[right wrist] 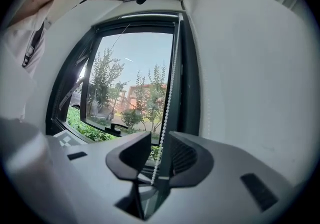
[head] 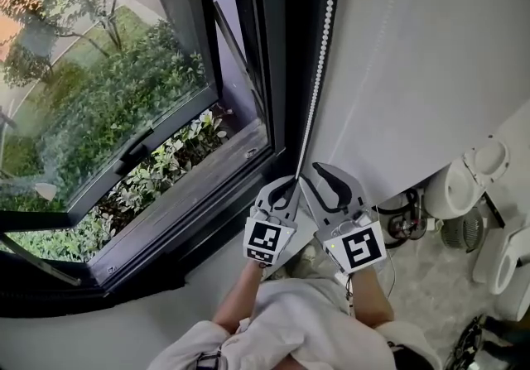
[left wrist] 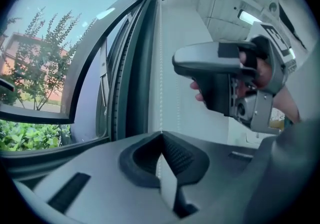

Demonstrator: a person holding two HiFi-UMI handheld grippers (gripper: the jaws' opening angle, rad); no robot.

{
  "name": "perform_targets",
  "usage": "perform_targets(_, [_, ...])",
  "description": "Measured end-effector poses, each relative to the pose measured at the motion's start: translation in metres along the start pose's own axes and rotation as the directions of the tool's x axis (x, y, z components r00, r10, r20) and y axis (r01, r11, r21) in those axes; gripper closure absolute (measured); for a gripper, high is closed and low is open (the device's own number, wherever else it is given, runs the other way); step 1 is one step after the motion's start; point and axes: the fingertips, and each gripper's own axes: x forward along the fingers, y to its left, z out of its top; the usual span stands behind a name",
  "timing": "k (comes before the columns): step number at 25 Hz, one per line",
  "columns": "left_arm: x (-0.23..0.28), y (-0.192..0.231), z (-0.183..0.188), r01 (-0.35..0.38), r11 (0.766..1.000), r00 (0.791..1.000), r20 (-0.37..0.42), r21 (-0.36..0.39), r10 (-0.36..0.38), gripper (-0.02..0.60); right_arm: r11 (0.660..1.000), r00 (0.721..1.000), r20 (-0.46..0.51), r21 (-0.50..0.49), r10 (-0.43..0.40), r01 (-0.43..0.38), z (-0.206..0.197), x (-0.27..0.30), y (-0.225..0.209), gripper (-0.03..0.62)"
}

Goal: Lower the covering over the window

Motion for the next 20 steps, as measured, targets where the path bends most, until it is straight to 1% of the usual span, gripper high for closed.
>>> perform_targets(6, [-0.007,-0.010,-0.001,0.033,0.999,0.999,0.003,-0.003,-0.033,0.568,1.000,0.998,0.064,-0.015,0.013,-0.012,0.025,0.015,0.000,0.487])
perform_targets(8, [-0.008,-0.013,-0.001,0.042,0.999,0.999,0.005,-0.003,-0.042,0.568,0.999,0.998,0.065,-0.031,0.013,-0.011,0.028,0.016,-0.001,0.513])
perform_targets(10, [-0.009,-0.016,-0.001,0.049,0.999,0.999,0.005,-0.004,-0.049,0.568,0.999,0.998,0.067,-0.034,0.005,-0.003,0.029,0.016,-0.002,0.569])
perform_targets(14, [-0.012,-0.018,-0.002,0.058,0.998,0.998,0.003,-0.005,-0.058,0.568,1.000,0.998,0.067,0.001,0.019,-0.019,0.026,0.014,-0.002,0.594])
perform_targets(17, [-0.015,-0.018,-0.005,0.061,0.998,0.998,0.004,-0.006,-0.061,0.568,0.998,0.997,0.078,0.064,0.015,-0.020,0.023,0.011,-0.002,0.597])
perform_targets(20, [-0.016,-0.018,-0.010,0.065,0.998,0.998,-0.011,-0.003,-0.065,0.568,0.996,0.997,0.079,0.085,0.009,-0.016,0.019,0.011,0.000,0.597])
